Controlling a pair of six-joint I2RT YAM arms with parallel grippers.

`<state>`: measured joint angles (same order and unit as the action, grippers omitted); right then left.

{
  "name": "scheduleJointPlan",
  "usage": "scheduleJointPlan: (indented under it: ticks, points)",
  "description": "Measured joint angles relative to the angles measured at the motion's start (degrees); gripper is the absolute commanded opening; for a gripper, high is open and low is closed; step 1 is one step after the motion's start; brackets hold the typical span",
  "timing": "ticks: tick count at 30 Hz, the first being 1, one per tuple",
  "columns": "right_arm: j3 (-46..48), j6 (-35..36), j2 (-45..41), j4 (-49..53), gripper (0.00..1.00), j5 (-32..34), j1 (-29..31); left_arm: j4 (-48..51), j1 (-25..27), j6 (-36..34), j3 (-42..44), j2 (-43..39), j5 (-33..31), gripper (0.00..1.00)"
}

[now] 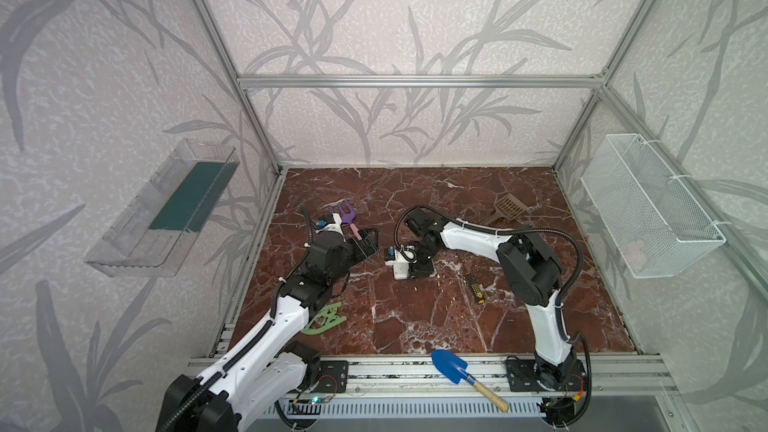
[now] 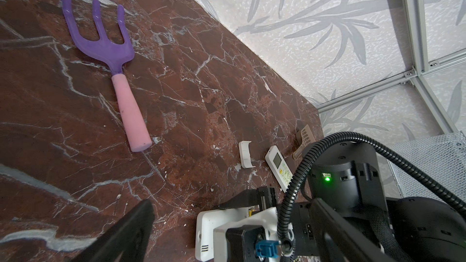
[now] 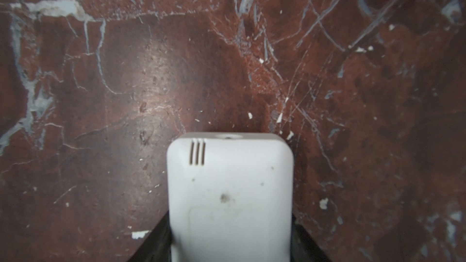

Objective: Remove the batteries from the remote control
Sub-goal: 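Lower the remote body with the right gripper while the left gripper releases and withdraws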

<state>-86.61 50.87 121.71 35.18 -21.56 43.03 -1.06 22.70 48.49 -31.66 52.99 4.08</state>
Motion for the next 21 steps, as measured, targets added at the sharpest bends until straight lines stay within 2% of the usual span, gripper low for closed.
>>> scheduleJointPlan:
  ticks: [10, 21]
  points:
    - [-5.7, -0.2, 3.1, 4.9, 0.56, 0.1, 0.5, 0.3, 0.0, 0.0, 0.4, -0.5, -0.4, 0.97]
    - [-7.0, -0.3, 3.8, 6.4, 0.58, 0.7, 0.7, 0.4, 0.0, 0.0, 0.5, -1.5, -1.1, 0.97]
